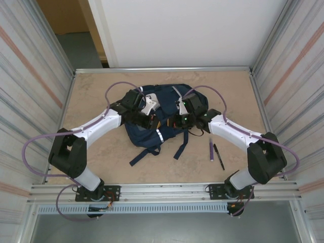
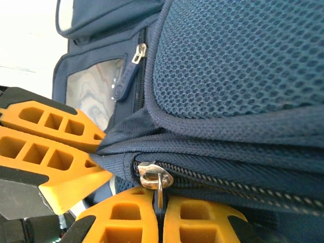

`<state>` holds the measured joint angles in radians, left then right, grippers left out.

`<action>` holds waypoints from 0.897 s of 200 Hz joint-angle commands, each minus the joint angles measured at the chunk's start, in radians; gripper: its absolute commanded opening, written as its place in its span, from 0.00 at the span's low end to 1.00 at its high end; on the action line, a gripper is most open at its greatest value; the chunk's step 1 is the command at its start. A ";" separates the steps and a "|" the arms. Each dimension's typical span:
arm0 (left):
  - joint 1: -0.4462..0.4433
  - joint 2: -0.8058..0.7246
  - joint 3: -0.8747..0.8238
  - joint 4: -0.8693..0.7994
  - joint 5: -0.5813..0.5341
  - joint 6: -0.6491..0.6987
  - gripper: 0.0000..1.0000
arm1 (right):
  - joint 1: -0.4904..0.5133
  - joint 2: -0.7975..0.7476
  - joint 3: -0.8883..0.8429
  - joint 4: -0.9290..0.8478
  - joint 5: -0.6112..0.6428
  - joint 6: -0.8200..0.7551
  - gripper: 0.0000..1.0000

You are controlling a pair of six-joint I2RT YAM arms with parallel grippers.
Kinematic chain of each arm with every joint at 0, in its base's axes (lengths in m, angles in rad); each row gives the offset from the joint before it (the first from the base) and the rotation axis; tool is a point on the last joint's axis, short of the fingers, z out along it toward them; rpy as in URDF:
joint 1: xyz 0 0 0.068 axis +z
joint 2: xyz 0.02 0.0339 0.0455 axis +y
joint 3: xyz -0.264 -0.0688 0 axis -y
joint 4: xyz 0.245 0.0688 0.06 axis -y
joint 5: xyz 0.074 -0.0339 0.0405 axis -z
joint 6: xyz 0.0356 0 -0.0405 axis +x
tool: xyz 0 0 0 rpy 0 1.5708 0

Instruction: Pack the student bag

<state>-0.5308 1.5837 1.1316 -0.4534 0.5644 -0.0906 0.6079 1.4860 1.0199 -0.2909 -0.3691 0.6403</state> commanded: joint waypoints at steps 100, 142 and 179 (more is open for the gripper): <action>0.095 -0.066 -0.028 -0.022 -0.294 0.384 0.06 | -0.232 -0.008 0.046 -0.379 0.315 -0.328 0.00; 0.358 -0.010 0.033 0.065 -0.318 0.236 0.25 | -0.150 0.056 0.070 -0.350 0.246 -0.321 0.00; 0.485 -0.071 0.002 0.131 -0.283 -0.020 0.51 | 0.025 0.130 0.115 -0.202 0.114 -0.279 0.00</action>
<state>-0.0887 1.5864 1.1545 -0.4065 0.3264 0.0921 0.5610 1.5616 1.0851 -0.5430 -0.1913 0.3317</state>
